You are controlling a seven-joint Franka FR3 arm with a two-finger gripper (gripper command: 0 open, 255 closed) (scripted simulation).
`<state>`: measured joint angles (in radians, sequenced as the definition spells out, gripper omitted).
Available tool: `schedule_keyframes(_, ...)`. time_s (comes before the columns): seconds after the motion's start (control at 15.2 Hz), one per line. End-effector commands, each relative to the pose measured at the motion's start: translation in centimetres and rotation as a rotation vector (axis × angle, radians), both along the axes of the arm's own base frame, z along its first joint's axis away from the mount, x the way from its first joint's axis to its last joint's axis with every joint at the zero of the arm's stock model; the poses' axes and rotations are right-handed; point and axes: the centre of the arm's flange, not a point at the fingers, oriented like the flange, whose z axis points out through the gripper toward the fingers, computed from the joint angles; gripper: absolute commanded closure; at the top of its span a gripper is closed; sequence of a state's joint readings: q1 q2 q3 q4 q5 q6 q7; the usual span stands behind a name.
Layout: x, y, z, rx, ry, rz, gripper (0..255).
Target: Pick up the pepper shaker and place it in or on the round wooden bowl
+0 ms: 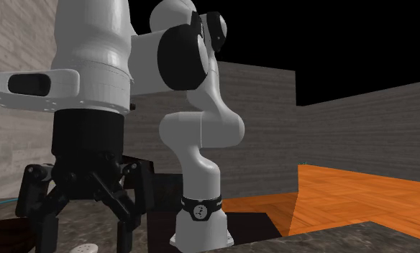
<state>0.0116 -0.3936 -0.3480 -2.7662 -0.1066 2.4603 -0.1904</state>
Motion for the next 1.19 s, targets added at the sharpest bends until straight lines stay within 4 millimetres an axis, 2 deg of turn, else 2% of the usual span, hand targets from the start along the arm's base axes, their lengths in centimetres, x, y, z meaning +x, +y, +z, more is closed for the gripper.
schedule_keyframes(0.0, 0.2, 0.1, -1.1, 0.0, -0.002, 0.0, 0)
schedule_keyframes(0.2, 0.3, 0.2, -2.4, 0.0, -0.002, 0.0, 0)
schedule_keyframes(0.66, 0.3, 0.2, -2.4, 0.0, -0.002, 0.0, 0)
schedule_keyframes(0.73, 0.3, 0.2, -2.4, 0.0, -0.002, 0.0, 255)
schedule_keyframes(1.12, 0.3, 0.2, -2.4, 0.0, -0.002, 0.0, 255)
